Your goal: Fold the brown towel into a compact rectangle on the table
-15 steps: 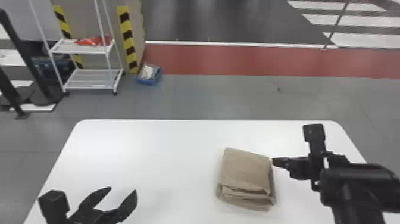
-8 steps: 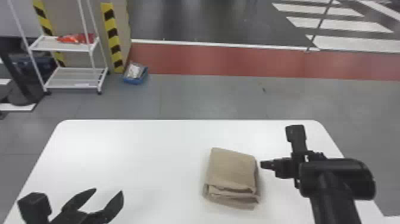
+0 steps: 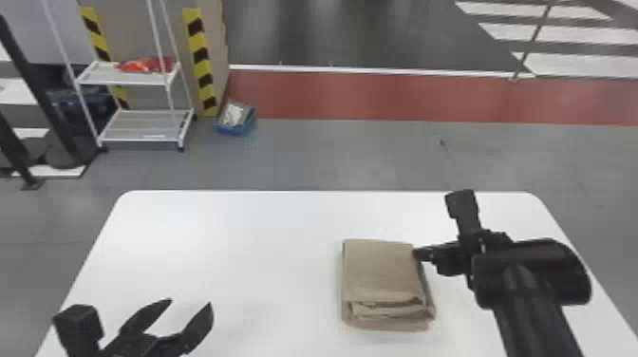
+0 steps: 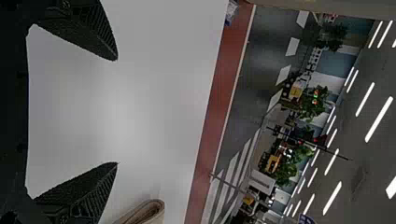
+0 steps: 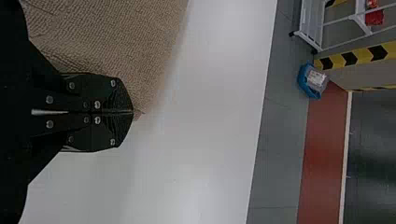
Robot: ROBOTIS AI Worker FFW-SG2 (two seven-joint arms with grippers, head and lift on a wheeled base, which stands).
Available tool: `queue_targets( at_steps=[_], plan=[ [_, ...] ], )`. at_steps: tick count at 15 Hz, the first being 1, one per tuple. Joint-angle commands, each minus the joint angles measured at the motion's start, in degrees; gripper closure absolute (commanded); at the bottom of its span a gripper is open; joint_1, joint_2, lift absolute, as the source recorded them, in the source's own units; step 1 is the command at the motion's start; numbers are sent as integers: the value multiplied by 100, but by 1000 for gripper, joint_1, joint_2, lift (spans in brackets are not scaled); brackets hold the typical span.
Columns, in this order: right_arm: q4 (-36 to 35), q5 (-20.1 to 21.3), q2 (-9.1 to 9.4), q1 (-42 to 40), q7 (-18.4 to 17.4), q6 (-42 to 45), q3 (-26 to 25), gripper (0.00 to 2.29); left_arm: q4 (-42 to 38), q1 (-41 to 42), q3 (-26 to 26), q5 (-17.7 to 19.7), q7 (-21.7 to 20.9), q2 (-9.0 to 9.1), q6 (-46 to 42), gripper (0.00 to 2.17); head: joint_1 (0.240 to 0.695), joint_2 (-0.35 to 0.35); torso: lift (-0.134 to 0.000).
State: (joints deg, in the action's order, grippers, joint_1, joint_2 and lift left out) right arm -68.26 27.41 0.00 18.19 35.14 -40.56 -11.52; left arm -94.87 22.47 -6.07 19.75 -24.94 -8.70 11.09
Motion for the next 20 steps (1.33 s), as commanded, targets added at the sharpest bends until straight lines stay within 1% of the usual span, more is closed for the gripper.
queue_targets(
  at_steps=[1, 4, 5, 6, 7, 8, 9, 10, 11, 12, 13, 14, 15, 16, 17, 18, 19, 20],
  plan=[
    [32, -25, 5, -17, 1, 175, 79, 2071, 30, -15, -17, 12, -11, 0, -6, 76, 695, -48, 0],
    [-3, -157, 5, -87, 10, 316, 238, 2071, 21, -23, -17, 12, -2, 0, -6, 76, 695, -29, 0],
    [-196, -245, 5, -201, 28, 263, 246, 2061, 21, -23, -26, 12, -2, 0, -6, 76, 695, -24, 0],
    [-645, -421, 5, -465, 54, 123, 246, 1882, 21, -23, -44, 12, -11, 0, -6, 76, 695, -18, 0],
    [-1321, -729, 5, -931, 80, 140, 194, 1217, 21, -6, -79, 12, -20, 0, -6, 76, 695, -11, 0],
    [-1963, -966, 5, -1397, 71, 298, 123, 309, 30, -6, -96, 12, -11, 0, -41, 73, 695, -9, 0],
    [-2464, -1194, 5, -1836, -52, 738, 88, -1, 47, -23, -96, -6, -11, 0, -94, 73, 695, -6, 0],
    [-2877, -1651, 5, -2399, -386, 1388, 71, -1, 83, -23, -70, -76, 15, 17, -410, 73, 695, -5, 0],
    [-3088, -1810, 5, -2882, -746, 2267, 132, -1, 162, -15, -17, -252, 50, 44, -973, 73, 695, -6, 0],
    [-3202, -1845, 5, -3242, -1097, 2935, 194, 9, 179, 29, 18, -437, 121, 79, -1377, 73, 695, -8, 0],
    [-3352, -1959, 5, -3620, -1405, 3427, 176, 33, 179, 91, 62, -525, 226, 88, -1676, 73, 695, -9, 0],
    [-3501, -2196, 5, -3937, -1686, 3550, 88, 36, 179, 144, 79, -525, 349, 88, -1816, 70, 695, -13, 0],
    [-3624, -2293, 5, -4183, -1836, 3691, 35, 36, 179, 196, 106, -533, 569, 96, -1904, 66, 695, -18, 0],
    [-3721, -2407, 5, -4491, -1950, 4113, -8, 43, 197, 275, 106, -595, 745, 96, -2150, 63, 695, -24, 0],
    [-3774, -2425, 5, -4666, -1950, 4447, -70, 43, 170, 398, 53, -612, 859, 96, -2379, 60, 695, -28, 0],
    [-3861, -2425, 5, -4807, -1950, 4517, -70, 46, 126, 530, 9, -612, 903, 88, -2607, 60, 695, -30, 0],
    [-3923, -2434, 5, -5018, -1950, 5009, -61, 53, 83, 609, -70, -612, 903, 96, -2678, 60, 695, -25, 0],
    [-3932, -2451, 5, -5141, -1950, 5308, -17, 56, 65, 662, -114, -612, 903, 114, -2678, 60, 695, -18, 0]
  ],
)
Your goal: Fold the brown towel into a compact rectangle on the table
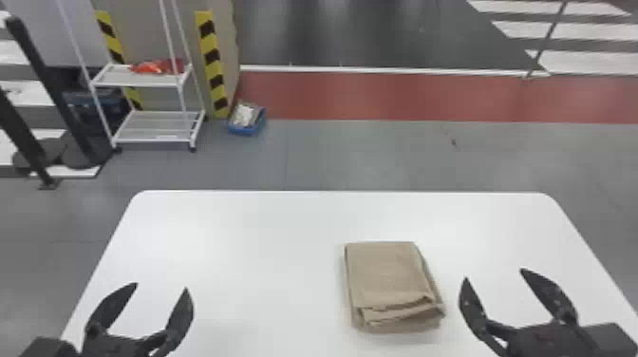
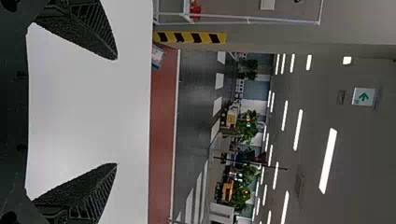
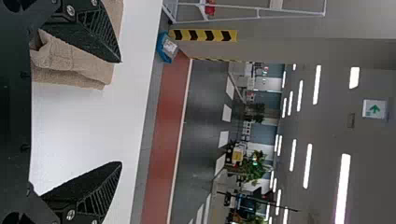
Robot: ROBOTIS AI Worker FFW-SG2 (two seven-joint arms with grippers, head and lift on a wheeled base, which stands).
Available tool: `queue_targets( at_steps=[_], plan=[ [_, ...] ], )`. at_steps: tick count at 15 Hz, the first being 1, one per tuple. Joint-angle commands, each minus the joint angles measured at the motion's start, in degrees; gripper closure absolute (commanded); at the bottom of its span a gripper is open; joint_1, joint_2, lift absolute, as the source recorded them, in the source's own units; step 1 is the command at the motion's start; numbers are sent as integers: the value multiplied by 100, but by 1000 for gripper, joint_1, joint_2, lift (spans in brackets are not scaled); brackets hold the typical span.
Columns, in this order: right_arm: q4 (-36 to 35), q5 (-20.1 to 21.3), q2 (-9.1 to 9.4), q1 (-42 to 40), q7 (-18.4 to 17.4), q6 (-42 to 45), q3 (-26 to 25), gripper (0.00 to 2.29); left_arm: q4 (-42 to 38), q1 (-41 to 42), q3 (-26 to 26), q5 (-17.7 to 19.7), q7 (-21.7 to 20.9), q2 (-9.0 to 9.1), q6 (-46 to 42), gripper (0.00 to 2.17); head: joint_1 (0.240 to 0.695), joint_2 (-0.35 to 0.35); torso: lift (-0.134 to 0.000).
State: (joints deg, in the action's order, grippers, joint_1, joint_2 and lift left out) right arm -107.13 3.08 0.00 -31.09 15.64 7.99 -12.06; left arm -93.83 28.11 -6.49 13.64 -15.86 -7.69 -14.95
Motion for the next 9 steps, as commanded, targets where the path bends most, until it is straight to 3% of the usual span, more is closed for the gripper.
queue_targets(
  at_steps=[1, 9],
  plan=[
    [-53, -18, 5, -292, 9, 646, 72, 56, -39, 151, -89, -2, 13, 31, -126, 60, 695, -11, 0],
    [-62, -158, 5, -468, 9, 875, 1, 73, -30, 354, -185, -160, 128, 154, -671, 56, 695, 19, 0]
  ],
)
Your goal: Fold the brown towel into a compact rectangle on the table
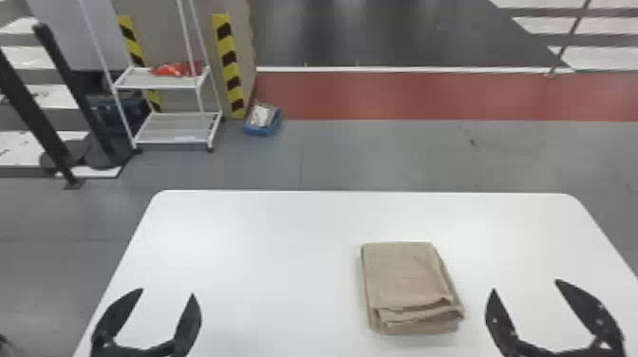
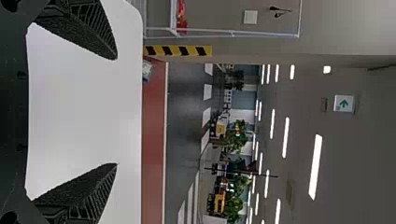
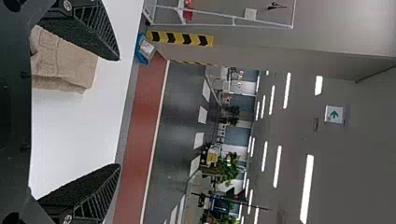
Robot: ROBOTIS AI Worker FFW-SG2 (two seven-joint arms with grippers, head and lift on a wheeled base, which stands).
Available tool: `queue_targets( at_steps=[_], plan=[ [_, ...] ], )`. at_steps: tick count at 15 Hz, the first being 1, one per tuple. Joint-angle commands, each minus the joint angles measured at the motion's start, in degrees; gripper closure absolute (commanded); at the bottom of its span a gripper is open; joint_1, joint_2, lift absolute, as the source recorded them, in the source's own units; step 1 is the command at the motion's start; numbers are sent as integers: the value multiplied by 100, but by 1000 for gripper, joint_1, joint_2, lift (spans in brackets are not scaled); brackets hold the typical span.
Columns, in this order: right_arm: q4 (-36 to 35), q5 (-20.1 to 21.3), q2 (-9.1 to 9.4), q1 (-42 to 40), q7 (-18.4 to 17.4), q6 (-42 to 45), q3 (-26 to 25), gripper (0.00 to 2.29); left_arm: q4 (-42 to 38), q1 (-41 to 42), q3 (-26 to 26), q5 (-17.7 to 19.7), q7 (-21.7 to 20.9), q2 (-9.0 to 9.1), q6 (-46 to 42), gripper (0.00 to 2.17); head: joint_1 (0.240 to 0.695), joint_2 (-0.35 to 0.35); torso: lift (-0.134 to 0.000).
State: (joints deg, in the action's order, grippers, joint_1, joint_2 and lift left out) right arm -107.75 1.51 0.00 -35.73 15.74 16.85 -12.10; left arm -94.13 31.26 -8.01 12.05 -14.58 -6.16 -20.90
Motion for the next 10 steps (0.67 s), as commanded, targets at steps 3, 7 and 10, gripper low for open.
queue_targets(
  at_steps=[3, 7, 10],
  plan=[
    [0, -2, 5, -4, -1, -64, 102, 76, 53, 38, -34, -18, -1, -8, -59, 60, 695, 27, 0],
    [9, -2, 5, -4, -10, -169, 199, 80, 70, 38, -51, -123, 34, 1, -59, 60, 695, 44, 0],
    [-44, -2, 5, -30, -10, -205, 234, 80, 44, 47, -51, -97, 43, -25, -59, 60, 695, 57, 0]
  ],
)
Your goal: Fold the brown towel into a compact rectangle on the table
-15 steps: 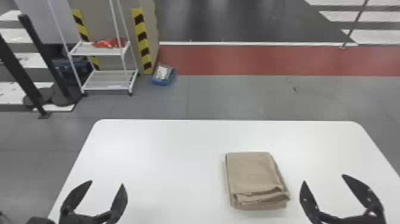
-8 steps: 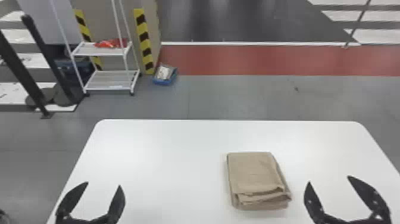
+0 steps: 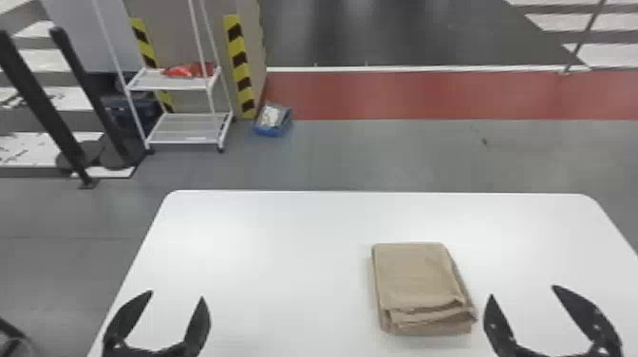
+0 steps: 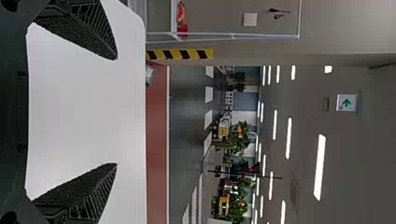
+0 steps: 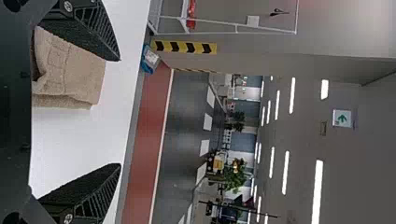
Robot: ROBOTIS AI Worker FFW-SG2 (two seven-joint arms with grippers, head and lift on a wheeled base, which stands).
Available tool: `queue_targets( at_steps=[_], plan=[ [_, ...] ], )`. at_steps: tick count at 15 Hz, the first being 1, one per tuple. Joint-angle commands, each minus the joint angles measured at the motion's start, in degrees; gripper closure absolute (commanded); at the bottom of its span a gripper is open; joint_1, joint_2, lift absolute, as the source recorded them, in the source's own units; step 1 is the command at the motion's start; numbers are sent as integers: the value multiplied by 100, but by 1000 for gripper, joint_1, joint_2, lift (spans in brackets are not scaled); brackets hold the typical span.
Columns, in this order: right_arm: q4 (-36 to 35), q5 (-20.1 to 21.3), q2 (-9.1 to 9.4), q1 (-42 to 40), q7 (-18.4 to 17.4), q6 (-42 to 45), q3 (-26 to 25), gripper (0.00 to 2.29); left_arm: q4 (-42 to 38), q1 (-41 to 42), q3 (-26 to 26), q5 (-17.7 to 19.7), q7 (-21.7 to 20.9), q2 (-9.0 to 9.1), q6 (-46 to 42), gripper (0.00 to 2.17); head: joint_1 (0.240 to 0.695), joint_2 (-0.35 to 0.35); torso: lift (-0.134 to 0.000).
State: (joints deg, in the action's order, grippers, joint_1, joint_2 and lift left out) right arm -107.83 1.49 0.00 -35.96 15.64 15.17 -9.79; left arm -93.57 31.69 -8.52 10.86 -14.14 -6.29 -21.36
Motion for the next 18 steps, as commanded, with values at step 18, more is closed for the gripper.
queue_targets(
  at_steps=[18],
  plan=[
    [-229, 53, 5, -7, 0, -511, 214, 87, -126, -66, 79, 12, 17, -13, 269, 63, 695, 75, 0]
  ],
)
